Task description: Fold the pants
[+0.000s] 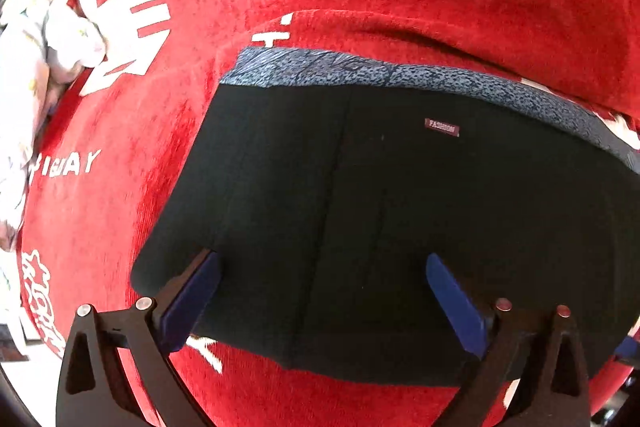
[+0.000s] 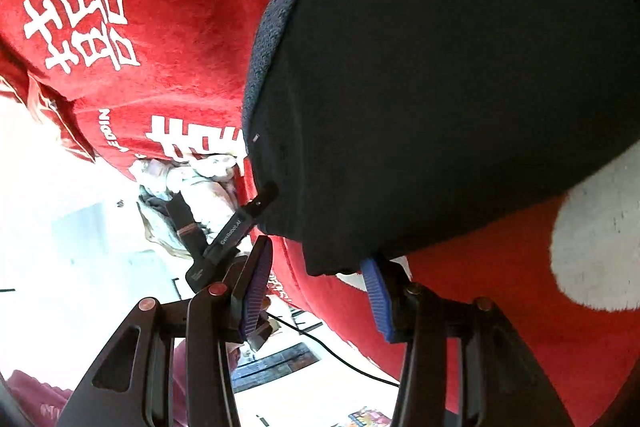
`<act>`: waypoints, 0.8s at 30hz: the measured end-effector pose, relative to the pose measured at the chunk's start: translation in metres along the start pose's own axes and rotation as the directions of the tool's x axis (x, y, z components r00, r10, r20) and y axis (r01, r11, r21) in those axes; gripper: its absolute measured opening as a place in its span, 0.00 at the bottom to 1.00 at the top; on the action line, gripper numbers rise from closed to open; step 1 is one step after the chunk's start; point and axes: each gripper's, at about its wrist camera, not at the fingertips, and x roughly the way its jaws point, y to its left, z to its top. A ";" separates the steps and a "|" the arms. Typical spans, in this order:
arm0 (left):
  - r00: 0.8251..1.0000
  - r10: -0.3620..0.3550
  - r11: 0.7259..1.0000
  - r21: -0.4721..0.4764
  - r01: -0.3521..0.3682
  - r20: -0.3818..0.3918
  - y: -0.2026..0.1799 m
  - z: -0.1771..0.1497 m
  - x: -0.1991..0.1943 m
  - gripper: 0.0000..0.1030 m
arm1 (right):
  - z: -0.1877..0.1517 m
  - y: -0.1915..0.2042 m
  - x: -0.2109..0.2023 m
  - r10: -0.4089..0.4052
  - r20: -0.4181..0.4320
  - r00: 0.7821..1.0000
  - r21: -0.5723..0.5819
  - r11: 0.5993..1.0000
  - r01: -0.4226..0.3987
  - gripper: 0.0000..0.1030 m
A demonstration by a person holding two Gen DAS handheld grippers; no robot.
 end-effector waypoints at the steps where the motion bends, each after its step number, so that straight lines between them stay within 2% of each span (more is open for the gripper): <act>1: 1.000 -0.008 1.000 0.001 0.008 0.001 0.001 0.000 0.001 1.00 | 0.000 0.001 0.003 -0.014 -0.003 1.000 0.000 1.000 0.014 0.49; 3: 1.000 -0.023 1.000 0.001 0.023 0.001 0.005 0.000 0.003 1.00 | 0.006 0.001 0.011 -0.032 -0.003 0.999 0.010 0.999 0.032 0.48; 4: 1.000 -0.025 1.000 0.005 0.025 0.001 0.005 0.000 0.003 1.00 | 0.009 0.002 0.015 -0.057 -0.005 0.998 0.018 0.998 0.057 0.45; 5: 1.000 -0.023 1.000 0.011 0.023 0.000 0.006 0.001 0.001 1.00 | 0.011 0.004 0.015 -0.084 -0.004 0.996 0.017 0.996 0.084 0.21; 6: 1.000 -0.017 1.000 0.024 0.017 0.001 0.006 0.001 0.000 1.00 | 0.013 0.011 0.015 -0.132 0.004 0.991 -0.006 0.991 0.132 0.10; 8: 1.000 -0.014 0.999 0.045 0.013 0.007 0.005 -0.002 -0.002 1.00 | 0.007 0.032 0.006 -0.174 0.038 0.984 -0.106 0.979 0.177 0.10; 10: 1.000 -0.021 0.998 0.054 0.020 0.018 0.005 -0.008 -0.001 1.00 | -0.003 0.042 0.005 -0.248 0.051 0.967 -0.180 0.951 0.253 0.10; 12: 0.999 -0.022 0.998 0.053 0.021 0.025 0.006 -0.009 -0.001 1.00 | -0.009 0.028 0.014 -0.361 0.038 0.932 -0.188 0.913 0.361 0.10; 14: 1.000 -0.002 0.998 0.059 0.001 0.016 0.006 -0.008 -0.003 1.00 | -0.011 0.014 0.010 -0.336 0.027 0.941 -0.144 0.930 0.337 0.08; 15: 1.000 0.011 0.998 0.066 -0.012 0.011 0.005 -0.008 -0.005 1.00 | -0.012 0.013 0.005 -0.335 0.022 0.942 -0.136 0.933 0.334 0.14; 16: 1.000 0.023 0.997 0.072 -0.023 0.002 0.005 -0.008 -0.009 1.00 | -0.015 0.014 -0.003 -0.378 0.011 0.926 -0.146 0.916 0.375 0.27; 17: 1.000 0.023 0.997 0.072 -0.022 -0.006 0.005 -0.009 -0.012 1.00 | -0.018 0.015 -0.011 -0.408 0.007 0.913 -0.164 0.900 0.403 0.32; 18: 1.000 0.010 0.997 0.075 -0.010 -0.008 0.002 -0.010 -0.018 1.00 | -0.019 0.016 -0.020 -0.419 0.011 0.908 -0.180 0.892 0.414 0.32; 21: 0.999 -0.034 0.992 0.120 0.030 0.030 -0.019 -0.014 -0.042 1.00 | -0.017 0.035 -0.050 -0.463 0.095 0.882 -0.248 0.847 0.471 0.32; 24: 0.991 -0.122 0.976 0.189 0.110 0.052 -0.068 -0.017 -0.058 1.00 | 0.001 0.060 -0.062 -0.510 0.215 0.833 -0.315 0.771 0.554 0.32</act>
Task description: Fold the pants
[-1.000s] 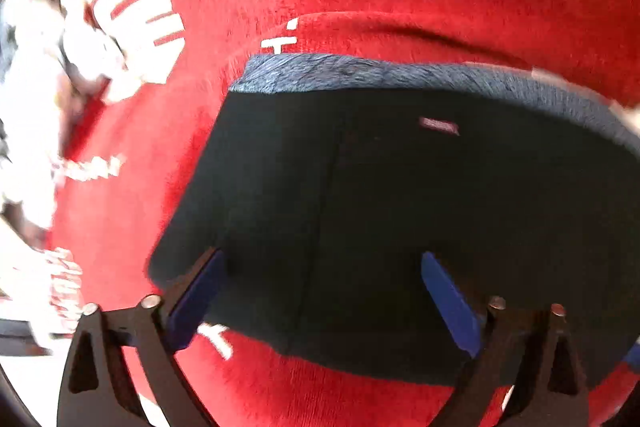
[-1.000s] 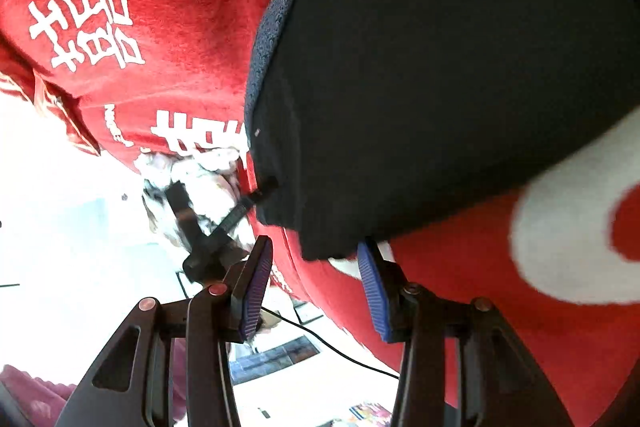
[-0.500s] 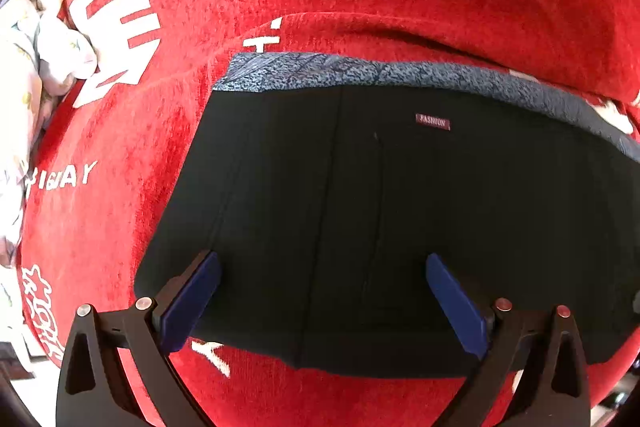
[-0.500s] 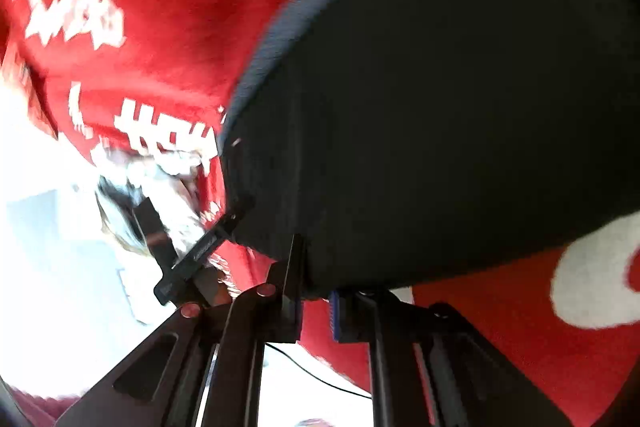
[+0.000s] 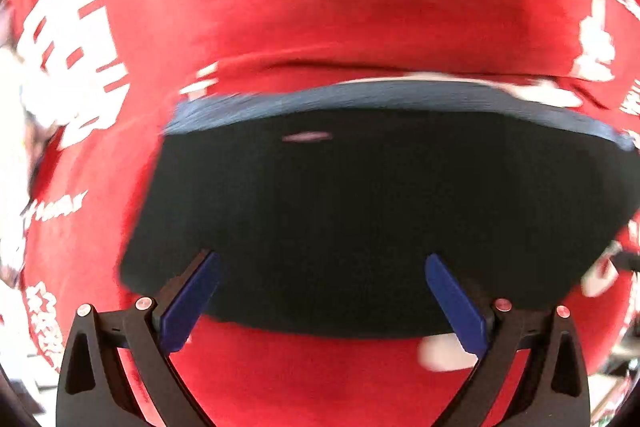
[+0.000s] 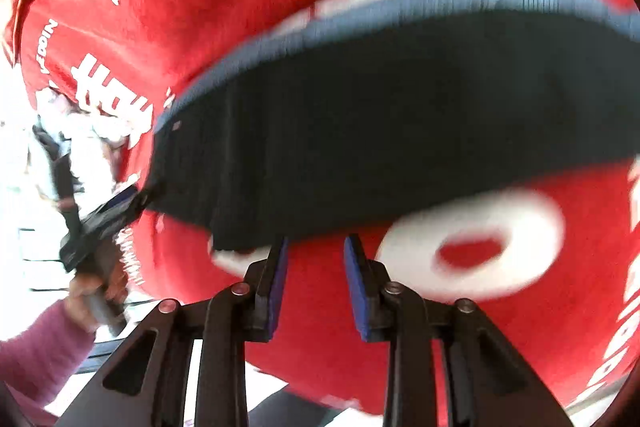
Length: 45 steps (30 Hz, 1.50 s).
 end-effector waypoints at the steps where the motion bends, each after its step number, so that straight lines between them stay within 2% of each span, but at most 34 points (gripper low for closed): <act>1: 1.000 -0.018 1.000 0.018 0.018 0.002 -0.015 0.002 0.001 1.00 | 0.009 0.002 0.001 -0.018 0.012 1.000 -0.013 1.000 0.019 0.32; 4: 1.000 -0.005 0.997 0.077 0.006 -0.017 -0.059 -0.001 0.019 1.00 | 0.027 0.002 0.014 -0.118 0.020 0.993 -0.051 0.992 0.119 0.32; 5: 0.999 0.010 0.996 0.090 -0.007 -0.039 -0.068 -0.003 0.027 1.00 | 0.026 -0.002 0.026 -0.153 -0.016 0.988 -0.051 0.987 0.152 0.31; 6: 0.997 0.034 0.995 0.100 -0.026 -0.073 -0.076 -0.008 0.038 1.00 | 0.023 -0.006 0.030 -0.151 -0.027 0.988 -0.040 0.988 0.150 0.31; 7: 0.993 0.059 0.994 0.096 -0.049 -0.102 -0.079 -0.015 0.047 1.00 | 0.019 -0.007 0.027 -0.139 0.005 0.990 -0.035 0.990 0.139 0.31; 8: 0.997 0.043 0.998 0.055 -0.039 -0.069 -0.074 -0.019 0.044 1.00 | 0.017 -0.006 0.027 -0.136 0.004 0.991 -0.033 0.990 0.136 0.31; 10: 0.995 0.021 0.999 0.044 -0.017 -0.093 -0.069 -0.022 0.043 1.00 | 0.013 -0.009 0.025 -0.121 -0.005 0.993 -0.010 0.993 0.121 0.31; 14: 0.993 0.022 0.999 0.041 -0.018 -0.114 -0.061 -0.022 0.032 1.00 | 0.008 -0.017 0.022 -0.097 -0.036 0.995 0.034 0.995 0.098 0.32; 17: 0.996 0.041 0.998 0.042 -0.037 -0.085 -0.050 -0.019 0.014 1.00 | 0.001 -0.018 0.016 -0.103 -0.058 0.993 0.047 0.993 0.106 0.33; 18: 0.997 0.031 0.999 0.032 -0.029 -0.074 -0.043 -0.019 0.008 1.00 | -0.006 -0.014 0.013 -0.100 -0.061 0.993 0.050 0.993 0.103 0.34; 20: 0.999 0.012 1.000 -0.001 -0.012 -0.045 -0.023 -0.020 -0.001 1.00 | -0.012 -0.013 0.006 -0.095 -0.071 0.993 0.052 0.994 0.099 0.43; 21: 0.999 0.013 1.000 -0.015 -0.013 -0.034 -0.016 -0.023 -0.004 1.00 | -0.014 -0.012 0.003 -0.090 -0.075 0.993 0.051 0.994 0.094 0.43; 24: 0.999 0.042 0.992 -0.119 -0.042 -0.009 0.053 -0.023 -0.008 1.00 | -0.019 -0.001 0.000 -0.058 -0.083 0.995 0.028 0.998 0.060 0.43; 25: 0.999 0.044 0.985 -0.164 -0.045 -0.009 0.078 -0.023 -0.008 1.00 | -0.020 0.005 0.001 -0.050 -0.086 0.995 0.016 0.999 0.052 0.43; 26: 0.999 0.044 0.980 -0.195 -0.045 -0.009 0.087 -0.029 -0.013 1.00 | -0.021 0.009 0.002 -0.043 -0.091 0.995 0.007 0.999 0.044 0.43; 27: 0.999 0.036 0.968 -0.250 -0.037 -0.011 0.119 -0.030 -0.011 0.98 | -0.020 0.016 0.006 -0.031 -0.098 0.995 -0.007 1.000 0.030 0.43; 29: 1.000 0.004 0.954 -0.299 -0.007 -0.013 0.149 -0.035 -0.007 0.87 | -0.018 0.033 0.016 -0.002 -0.112 0.994 -0.046 0.999 -0.003 0.43; 31: 0.998 -0.049 0.944 -0.327 0.037 -0.030 0.175 -0.037 0.006 0.85 | -0.014 0.053 0.027 0.013 -0.128 0.992 -0.093 0.995 -0.025 0.43; 33: 0.994 -0.105 0.945 -0.316 0.089 -0.033 0.191 -0.037 0.014 0.85 | -0.008 0.082 0.049 0.009 -0.157 0.988 -0.147 0.989 -0.032 0.43; 36: 0.979 -0.198 0.945 -0.273 0.181 -0.038 0.195 -0.035 0.028 0.85 | -0.004 0.111 0.072 0.025 -0.183 0.983 -0.179 0.982 -0.058 0.43; 37: 0.971 -0.233 0.944 -0.251 0.215 -0.045 0.195 -0.035 0.034 0.79 | -0.003 0.120 0.079 0.026 -0.193 0.981 -0.192 0.979 -0.064 0.43; 38: 0.966 -0.253 0.943 -0.240 0.233 -0.055 0.194 -0.035 0.038 0.64 | -0.002 0.129 0.086 0.025 -0.205 0.978 -0.206 0.976 -0.068 0.43; 39: 0.953 -0.291 0.938 -0.222 0.267 -0.084 0.192 -0.035 0.047 0.58 | -0.003 0.137 0.092 0.022 -0.220 0.975 -0.220 0.973 -0.072 0.43; 40: 0.948 -0.307 0.935 -0.216 0.283 -0.087 0.191 -0.035 0.050 0.54 | -0.004 0.144 0.097 0.019 -0.235 0.972 -0.233 0.969 -0.075 0.43; 41: 0.946 -0.314 0.933 -0.209 0.292 -0.081 0.194 -0.035 0.053 0.44 | -0.004 0.148 0.100 0.016 -0.244 0.970 -0.242 0.967 -0.077 0.43; 42: 0.938 -0.338 0.927 -0.202 0.317 -0.078 0.195 -0.036 0.052 0.41 | -0.006 0.154 0.104 0.008 -0.257 0.966 -0.256 0.964 -0.076 0.43; 43: 0.930 -0.360 0.919 -0.204 0.338 -0.076 0.198 -0.035 0.050 0.31 | -0.006 0.158 0.106 0.002 -0.265 0.964 -0.265 0.961 -0.075 0.43; 45: 0.924 -0.377 0.914 -0.187 0.359 -0.069 0.205 -0.037 0.044 0.22 | -0.005 0.164 0.107 -0.007 -0.275 0.961 -0.277 0.958 -0.072 0.43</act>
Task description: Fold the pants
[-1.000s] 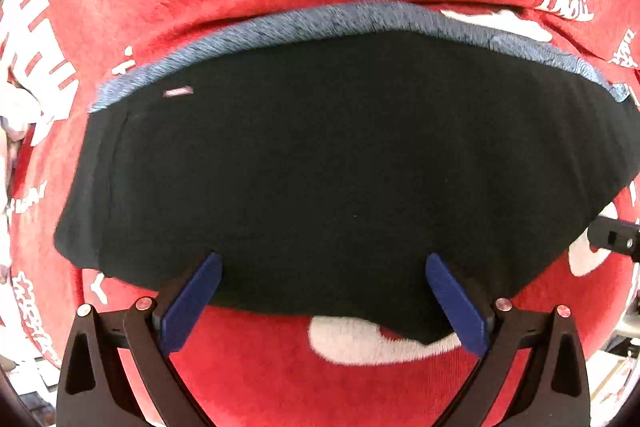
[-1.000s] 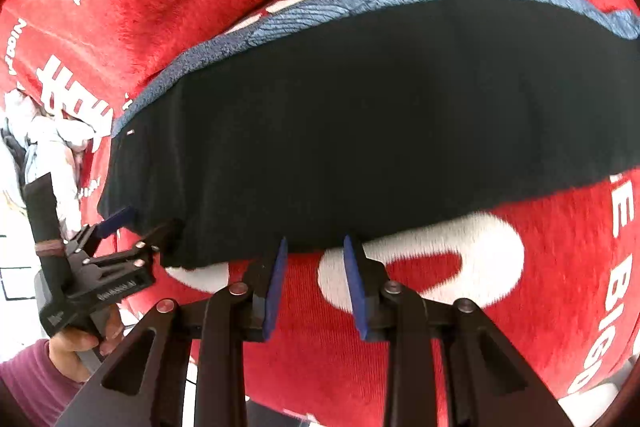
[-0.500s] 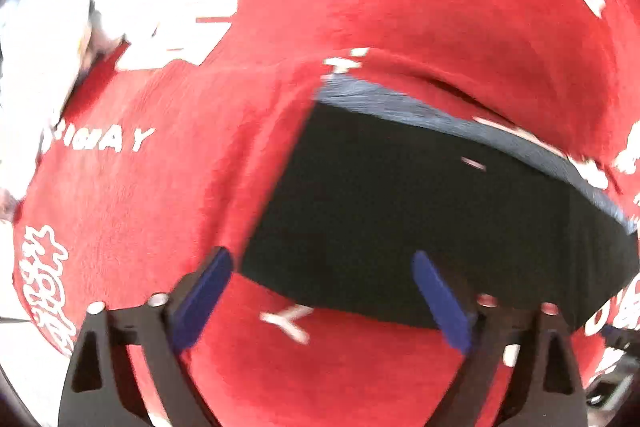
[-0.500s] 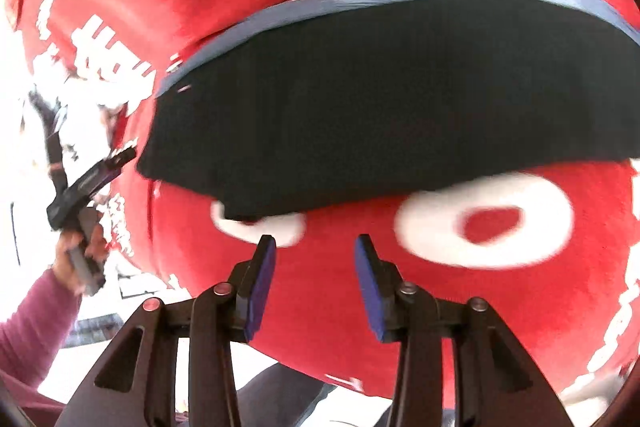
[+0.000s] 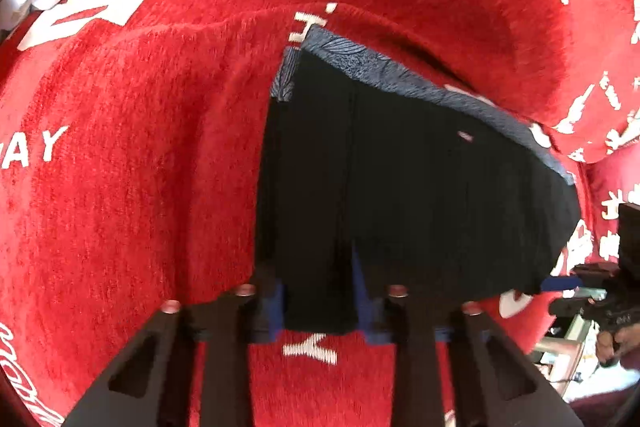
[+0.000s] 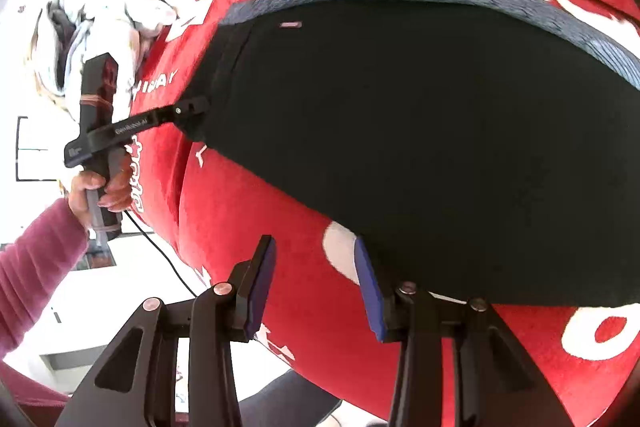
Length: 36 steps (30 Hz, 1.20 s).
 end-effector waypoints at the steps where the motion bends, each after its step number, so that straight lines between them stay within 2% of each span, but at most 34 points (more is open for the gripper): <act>1: 1.000 -0.003 1.000 0.013 0.003 0.000 0.000 -0.002 -0.002 0.21 | 0.001 0.002 -0.001 0.001 -0.001 1.000 -0.003 1.000 -0.001 0.43; 2: 1.000 0.007 1.000 0.024 -0.007 -0.003 0.000 -0.004 -0.003 0.15 | 0.003 0.003 -0.001 0.003 -0.001 1.000 -0.005 1.000 -0.003 0.43; 3: 1.000 0.026 0.999 0.034 -0.026 -0.010 0.001 -0.007 -0.002 0.15 | 0.005 0.004 -0.001 0.003 -0.001 1.000 -0.007 1.000 -0.003 0.43; 6: 1.000 -0.011 1.000 -0.010 0.011 0.005 0.011 -0.012 0.000 0.15 | 0.010 0.006 0.005 -0.003 -0.013 1.000 -0.003 1.000 0.003 0.43; 8: 1.000 -0.001 0.999 -0.033 0.001 0.014 0.014 -0.014 0.002 0.18 | 0.011 0.008 0.009 -0.003 -0.017 1.000 0.003 1.000 0.003 0.43; 9: 0.999 0.034 0.998 -0.044 -0.034 0.018 0.010 -0.013 0.001 0.20 | 0.011 0.008 0.010 -0.002 -0.019 1.000 0.008 1.000 0.002 0.43; 11: 0.993 0.120 0.992 -0.048 -0.119 0.024 -0.002 -0.012 -0.003 0.36 | 0.009 0.006 0.011 0.004 -0.022 1.000 0.019 1.000 -0.004 0.43; 13: 0.968 0.250 0.968 -0.039 -0.249 0.025 -0.018 -0.013 -0.007 0.45 | 0.007 0.005 0.010 0.010 -0.021 1.000 0.028 1.000 -0.009 0.43; 14: 0.958 0.286 0.958 -0.037 -0.285 0.028 -0.025 -0.015 -0.010 0.45 | 0.006 0.004 0.009 0.011 -0.018 1.000 0.033 0.999 -0.010 0.43; 16: 0.949 0.314 0.949 -0.051 -0.312 0.030 -0.037 -0.017 -0.016 0.47 | 0.003 0.002 0.004 0.011 -0.009 1.000 0.049 0.999 -0.011 0.46; 19: 0.942 0.333 0.942 -0.051 -0.332 0.034 -0.063 -0.020 -0.019 0.78 | 0.001 -0.005 -0.006 0.011 0.016 1.000 0.079 0.997 -0.012 0.55; 22: 0.936 0.351 0.936 -0.012 -0.351 0.033 -0.095 -0.022 -0.018 0.80 | -0.005 -0.019 -0.023 0.013 0.065 0.998 0.118 0.993 -0.021 0.64; 27: 0.944 0.328 0.945 -0.006 -0.328 -0.027 -0.145 -0.018 0.005 0.80 | -0.022 -0.056 -0.044 0.017 0.103 0.995 0.210 0.977 -0.038 0.71; 30: 0.936 0.349 0.937 0.042 -0.348 -0.040 -0.186 -0.017 0.021 0.80 | -0.040 -0.083 -0.060 0.003 0.135 0.991 0.256 0.966 -0.038 0.78; 31: 0.929 0.367 0.929 0.063 -0.364 -0.046 -0.202 -0.016 0.028 0.82 | -0.047 -0.094 -0.066 -0.002 0.146 0.989 0.274 0.961 -0.038 0.78; 32: 0.925 0.375 0.926 0.080 -0.370 -0.055 -0.218 -0.016 0.034 0.94 | -0.053 -0.103 -0.071 -0.009 0.152 0.988 0.288 0.957 -0.036 0.78; 33: 0.924 0.377 0.924 0.089 -0.371 -0.060 -0.231 -0.017 0.039 0.99 | -0.060 -0.113 -0.076 -0.018 0.156 0.988 0.306 0.951 -0.031 0.78; 36: 0.927 0.369 0.923 0.135 -0.359 -0.061 -0.276 -0.019 0.053 0.99 | -0.080 -0.146 -0.096 -0.046 0.176 0.983 0.358 0.933 -0.021 0.79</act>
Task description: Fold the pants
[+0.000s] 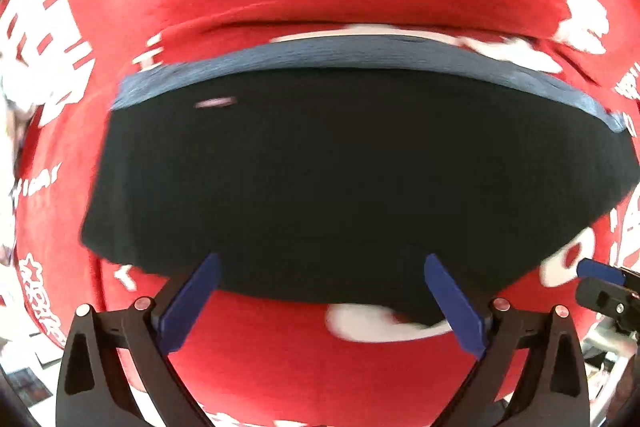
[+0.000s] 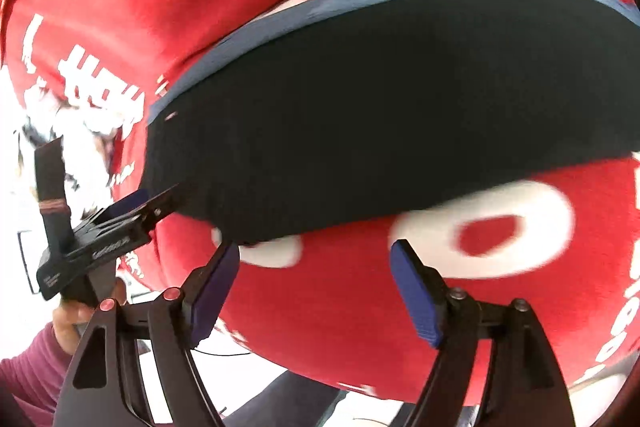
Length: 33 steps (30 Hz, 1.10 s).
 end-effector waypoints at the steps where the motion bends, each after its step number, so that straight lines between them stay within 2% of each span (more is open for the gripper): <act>1: 1.000 0.004 1.000 0.017 -0.004 -0.001 -0.013 0.001 0.000 0.99 | 0.000 -0.007 -0.005 -0.004 0.008 1.000 0.008 1.000 0.004 0.80; 6: 0.999 0.034 0.995 0.093 -0.031 -0.028 -0.085 0.010 0.007 0.99 | 0.003 -0.064 -0.038 -0.036 0.050 0.998 0.057 0.998 0.033 0.81; 14: 0.996 0.062 0.986 0.160 -0.052 -0.056 -0.175 0.026 0.013 0.99 | 0.010 -0.151 -0.081 -0.040 0.093 0.995 0.150 0.988 0.026 0.81; 25: 0.996 0.066 0.977 0.209 -0.052 -0.061 -0.265 0.041 0.019 0.99 | 0.016 -0.240 -0.124 -0.052 0.154 0.987 0.240 0.971 0.014 0.81; 33: 0.996 0.070 0.975 0.217 -0.059 -0.046 -0.311 0.056 0.028 0.99 | 0.021 -0.306 -0.162 -0.090 0.245 0.965 0.341 0.940 0.001 0.81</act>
